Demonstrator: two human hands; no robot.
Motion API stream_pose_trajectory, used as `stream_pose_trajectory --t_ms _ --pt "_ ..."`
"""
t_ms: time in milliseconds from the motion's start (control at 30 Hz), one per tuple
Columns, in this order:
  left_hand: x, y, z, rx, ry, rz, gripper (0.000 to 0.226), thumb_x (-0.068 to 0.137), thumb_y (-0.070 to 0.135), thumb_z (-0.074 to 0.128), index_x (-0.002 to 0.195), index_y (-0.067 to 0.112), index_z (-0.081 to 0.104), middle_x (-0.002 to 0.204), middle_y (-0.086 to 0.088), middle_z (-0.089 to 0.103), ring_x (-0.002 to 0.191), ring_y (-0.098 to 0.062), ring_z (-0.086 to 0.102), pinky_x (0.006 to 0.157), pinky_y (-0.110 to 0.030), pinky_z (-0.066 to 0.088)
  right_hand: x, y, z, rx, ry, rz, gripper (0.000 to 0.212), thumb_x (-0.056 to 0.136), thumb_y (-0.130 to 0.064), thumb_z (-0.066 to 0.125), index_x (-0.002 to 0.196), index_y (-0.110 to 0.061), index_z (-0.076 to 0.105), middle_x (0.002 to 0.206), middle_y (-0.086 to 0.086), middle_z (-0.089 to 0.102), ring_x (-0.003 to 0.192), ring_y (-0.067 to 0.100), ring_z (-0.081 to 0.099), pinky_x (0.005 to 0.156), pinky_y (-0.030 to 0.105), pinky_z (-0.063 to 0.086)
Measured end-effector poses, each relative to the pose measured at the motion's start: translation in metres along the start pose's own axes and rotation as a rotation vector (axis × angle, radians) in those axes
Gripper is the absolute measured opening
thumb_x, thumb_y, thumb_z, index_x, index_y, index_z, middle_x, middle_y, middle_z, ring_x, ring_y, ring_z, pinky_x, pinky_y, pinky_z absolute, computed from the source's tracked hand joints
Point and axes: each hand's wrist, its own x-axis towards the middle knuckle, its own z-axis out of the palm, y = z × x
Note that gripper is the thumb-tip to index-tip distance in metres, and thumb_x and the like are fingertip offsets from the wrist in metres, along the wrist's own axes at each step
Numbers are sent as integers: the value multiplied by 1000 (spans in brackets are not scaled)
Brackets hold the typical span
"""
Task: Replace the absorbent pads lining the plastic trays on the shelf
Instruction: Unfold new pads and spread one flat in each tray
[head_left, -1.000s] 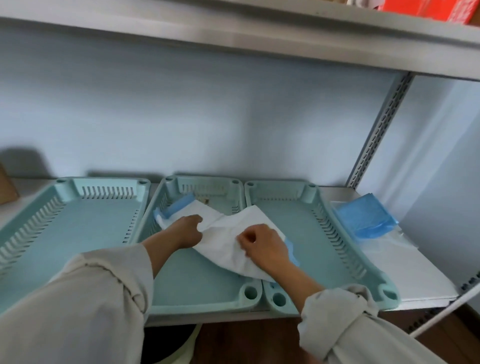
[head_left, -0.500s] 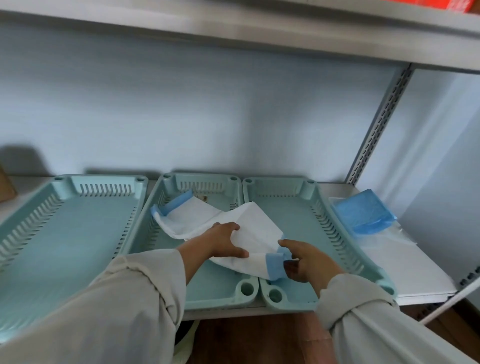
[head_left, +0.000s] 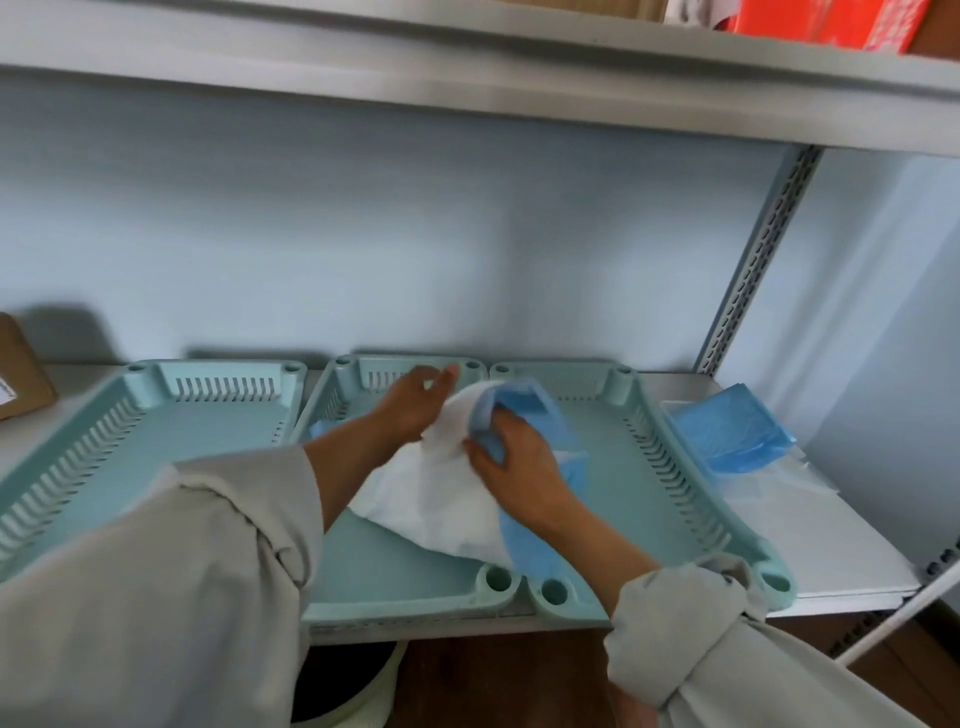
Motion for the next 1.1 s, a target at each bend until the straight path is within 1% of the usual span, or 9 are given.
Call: stream_pose_trajectory --t_ms 233,333,433,533,600,767,900,1000,1100 --pt "-25 8 -36 182 -157 -100 74 84 63 50 146 27 31 155 2 25 140 -23 30 107 -40 32 -38 -52 22 -408 -606 -154 29 95 -22 46 117 -11 59 128 8 57 120 26 46 102 31 32" --pt "-46 2 -42 402 -301 -109 59 88 46 60 140 23 44 148 1 36 132 -20 40 93 -33 39 -50 -63 23 -506 -940 47 42 101 -27 39 138 -8 44 145 11 43 133 24 37 103 25 24" --pt "-55 -9 -45 737 -392 -157 52 87 27 66 135 13 51 135 -6 51 113 -24 59 81 -32 53 -55 -61 27 -475 -1011 278 62 95 -39 52 147 -14 30 151 8 31 138 26 31 110 35 25" --pt "-54 -26 -54 920 -296 -189 47 92 6 55 138 5 45 134 -12 53 110 -27 63 80 -31 55 -52 -48 39 -502 -940 192 69 91 -42 57 149 -22 26 153 4 30 139 27 32 113 40 28" --pt "-55 -38 -61 886 -284 -280 58 92 0 49 147 5 28 143 -14 43 104 -26 65 74 -30 56 -42 -37 41 -484 -797 79 47 96 -31 48 141 -17 42 146 7 41 134 28 39 109 37 34" --pt "-63 -51 -66 727 -337 -375 67 92 2 54 146 6 15 149 -18 25 106 -33 60 76 -34 58 12 6 24 -73 -223 501 34 88 -11 42 111 -5 67 125 14 61 114 32 57 95 34 43" --pt "-54 -65 -66 977 -277 -242 40 95 9 47 133 3 35 138 -14 44 120 -29 53 93 -33 46 23 36 16 -269 -223 691 58 86 -45 38 134 -13 46 140 12 47 127 33 44 109 47 28" --pt "-44 -70 -65 983 -168 -108 42 92 4 38 134 7 37 135 -13 46 119 -29 51 94 -34 43 18 59 20 -354 -237 627 40 85 -33 53 120 -14 51 129 10 55 118 30 52 104 44 37" --pt "-32 -59 -64 925 -25 36 60 91 0 38 147 12 21 149 -8 31 125 -30 48 95 -35 43 27 58 20 -154 71 520 25 87 -20 55 109 -20 66 116 6 65 106 27 60 88 31 47"
